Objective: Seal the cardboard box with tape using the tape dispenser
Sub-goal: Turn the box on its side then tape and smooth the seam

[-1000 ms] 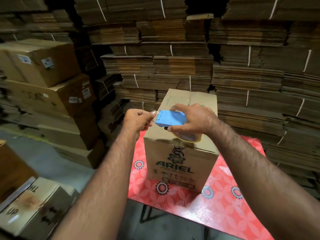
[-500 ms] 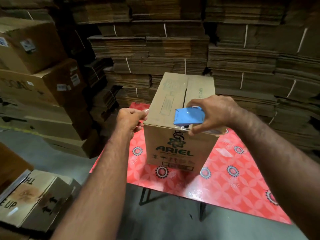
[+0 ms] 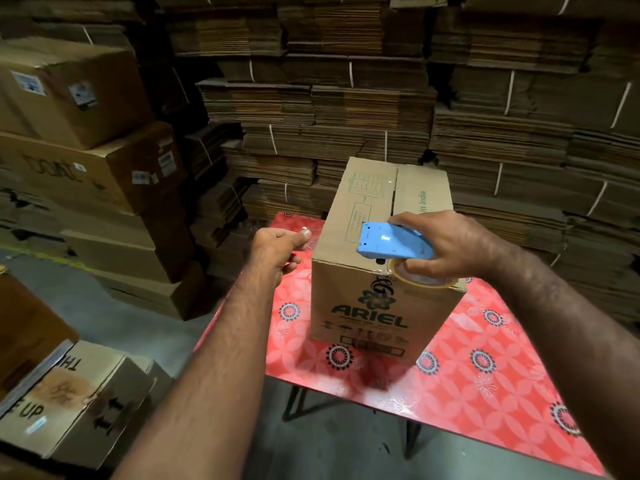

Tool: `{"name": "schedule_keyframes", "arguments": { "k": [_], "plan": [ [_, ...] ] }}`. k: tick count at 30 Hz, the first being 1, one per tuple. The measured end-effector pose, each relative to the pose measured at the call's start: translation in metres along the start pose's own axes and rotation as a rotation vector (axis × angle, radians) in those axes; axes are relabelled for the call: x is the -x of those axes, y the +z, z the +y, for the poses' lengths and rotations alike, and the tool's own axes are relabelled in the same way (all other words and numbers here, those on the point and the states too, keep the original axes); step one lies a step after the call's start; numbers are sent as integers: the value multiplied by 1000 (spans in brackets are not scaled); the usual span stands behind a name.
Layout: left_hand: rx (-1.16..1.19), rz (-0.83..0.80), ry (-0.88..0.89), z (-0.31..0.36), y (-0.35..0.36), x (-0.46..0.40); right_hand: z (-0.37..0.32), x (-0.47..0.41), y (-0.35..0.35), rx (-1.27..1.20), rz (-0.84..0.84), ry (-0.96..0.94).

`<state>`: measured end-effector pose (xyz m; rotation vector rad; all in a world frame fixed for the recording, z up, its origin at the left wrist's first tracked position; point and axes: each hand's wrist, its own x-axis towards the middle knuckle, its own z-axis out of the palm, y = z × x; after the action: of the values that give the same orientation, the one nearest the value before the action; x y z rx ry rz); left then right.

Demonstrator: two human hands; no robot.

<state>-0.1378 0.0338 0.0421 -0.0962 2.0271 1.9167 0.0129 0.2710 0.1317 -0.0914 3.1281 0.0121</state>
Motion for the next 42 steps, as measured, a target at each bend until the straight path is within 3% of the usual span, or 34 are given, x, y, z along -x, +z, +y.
{"name": "schedule_keyframes", "arguments": {
  "k": [7,20,34,36,39,42],
  "plan": [
    [-27,-18,1,-14,7,2,1,-11,-10,132,-95,84],
    [-130,110,-15,-37,-4,-12,-12,-40,3,152,-189,36],
    [7,-18,-136,-74,1,-12,-22,-54,3,210,-284,96],
    [29,17,-72,-83,-1,-13,-23,-54,3,213,-284,92],
    [17,149,185,-83,-3,-18,-27,-56,1,226,-287,88],
    [169,-3,311,-67,3,-13,-30,-58,0,233,-305,91]
  ]
}}
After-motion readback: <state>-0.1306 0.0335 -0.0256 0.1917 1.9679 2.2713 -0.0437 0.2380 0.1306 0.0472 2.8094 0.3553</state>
